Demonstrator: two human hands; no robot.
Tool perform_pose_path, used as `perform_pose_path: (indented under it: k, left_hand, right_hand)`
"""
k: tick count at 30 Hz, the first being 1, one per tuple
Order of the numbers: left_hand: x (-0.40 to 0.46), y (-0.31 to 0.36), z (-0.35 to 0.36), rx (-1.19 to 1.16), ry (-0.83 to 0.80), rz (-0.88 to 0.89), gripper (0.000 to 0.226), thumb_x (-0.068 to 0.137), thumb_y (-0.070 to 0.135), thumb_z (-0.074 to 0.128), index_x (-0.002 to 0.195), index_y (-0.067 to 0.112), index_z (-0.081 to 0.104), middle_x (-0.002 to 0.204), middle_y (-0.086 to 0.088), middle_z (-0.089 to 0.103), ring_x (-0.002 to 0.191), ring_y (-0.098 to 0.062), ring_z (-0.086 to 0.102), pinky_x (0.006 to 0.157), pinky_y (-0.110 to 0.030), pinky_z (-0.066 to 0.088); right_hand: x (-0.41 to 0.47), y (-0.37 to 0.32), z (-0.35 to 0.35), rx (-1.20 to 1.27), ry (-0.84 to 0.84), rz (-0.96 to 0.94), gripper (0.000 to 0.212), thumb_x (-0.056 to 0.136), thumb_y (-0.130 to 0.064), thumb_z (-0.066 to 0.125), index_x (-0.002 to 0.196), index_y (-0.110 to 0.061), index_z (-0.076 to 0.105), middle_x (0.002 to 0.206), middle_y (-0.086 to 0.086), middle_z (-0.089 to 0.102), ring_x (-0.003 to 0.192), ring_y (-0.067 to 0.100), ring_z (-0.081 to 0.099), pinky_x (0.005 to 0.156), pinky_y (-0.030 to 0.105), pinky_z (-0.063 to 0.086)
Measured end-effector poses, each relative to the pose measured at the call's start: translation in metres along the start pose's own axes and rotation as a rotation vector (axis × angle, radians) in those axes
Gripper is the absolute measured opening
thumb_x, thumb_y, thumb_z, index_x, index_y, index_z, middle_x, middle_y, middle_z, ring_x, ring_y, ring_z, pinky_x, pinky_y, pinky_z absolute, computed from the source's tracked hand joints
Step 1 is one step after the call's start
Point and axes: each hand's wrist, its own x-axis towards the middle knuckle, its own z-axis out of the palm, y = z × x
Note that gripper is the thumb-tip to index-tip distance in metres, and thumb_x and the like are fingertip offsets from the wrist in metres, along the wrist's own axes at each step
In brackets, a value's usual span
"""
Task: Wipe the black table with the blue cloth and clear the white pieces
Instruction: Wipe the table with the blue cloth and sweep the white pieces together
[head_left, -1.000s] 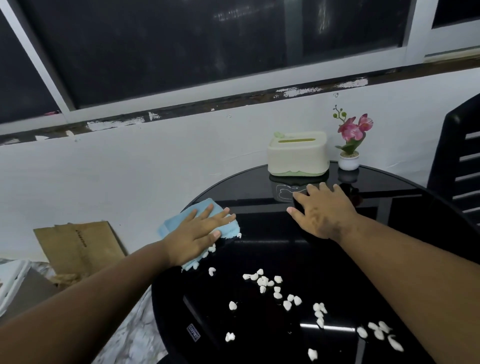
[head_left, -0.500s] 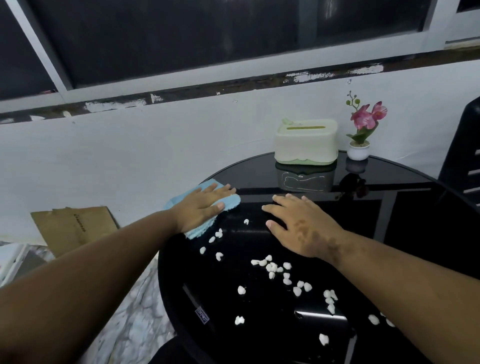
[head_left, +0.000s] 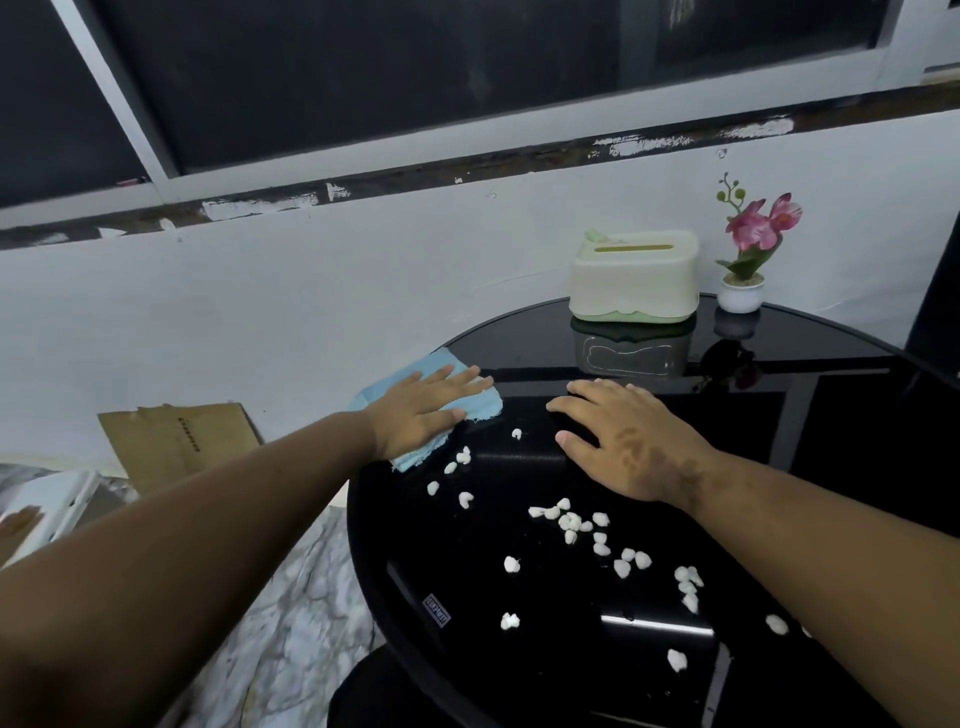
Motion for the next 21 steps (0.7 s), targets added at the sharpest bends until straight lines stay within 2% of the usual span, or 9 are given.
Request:
perform_pose_path:
  k: [7,11,14,18,21]
  left_hand:
    - [-0.040,0.025,0.010,-0.022,0.017,-0.012,0.048,0.101,0.053,0.020,0.148,0.055,0.012,0.160,0.025,0.005,0.150,-0.006,-0.004,0.121,-0.043,-0.004]
    - [-0.058,0.049,0.014,-0.049,0.036,-0.059,0.051,0.097,0.058,0.015,0.148,0.055,0.012,0.161,0.024,0.005,0.149,-0.004,-0.006,0.120,-0.037,-0.007]
    - [-0.065,0.065,0.019,-0.057,0.060,-0.108,0.054,0.093,0.063,0.012,0.147,0.058,0.012,0.160,0.024,0.004,0.149,-0.005,-0.005,0.120,-0.038,-0.006]
    - [-0.072,0.087,0.029,-0.053,0.092,-0.151,0.046,0.102,0.049,0.019,0.147,0.057,0.010,0.161,0.023,0.003,0.149,-0.006,-0.006,0.121,-0.041,-0.004]
    - [-0.077,0.096,0.034,-0.055,0.103,-0.161,0.046,0.102,0.049,0.019,0.147,0.058,0.009,0.161,0.023,0.003,0.149,-0.005,-0.007,0.121,-0.041,-0.004]
  right_hand:
    - [-0.002,-0.001,0.002,-0.014,0.003,-0.005,0.049,0.099,-0.052,0.032,0.146,-0.038,0.034,0.159,-0.007,0.026,0.150,0.018,0.015,0.122,0.042,0.007]
    - [-0.003,-0.003,0.002,-0.018,-0.013,-0.001,0.050,0.099,-0.051,0.031,0.148,-0.037,0.031,0.160,-0.006,0.024,0.150,0.018,0.013,0.123,0.043,0.006]
    - [-0.003,-0.002,0.001,-0.005,-0.030,-0.003,0.051,0.099,-0.052,0.030,0.148,-0.037,0.031,0.161,-0.006,0.022,0.151,0.018,0.011,0.123,0.043,0.005]
    - [-0.002,0.000,0.000,0.025,-0.026,0.001,0.050,0.098,-0.053,0.033,0.147,-0.039,0.034,0.161,-0.007,0.024,0.151,0.017,0.011,0.123,0.042,0.004]
    - [0.000,0.001,-0.002,0.102,-0.038,0.033,0.047,0.098,-0.052,0.039,0.144,-0.040,0.040,0.160,-0.008,0.026,0.151,0.015,0.012,0.123,0.041,0.004]
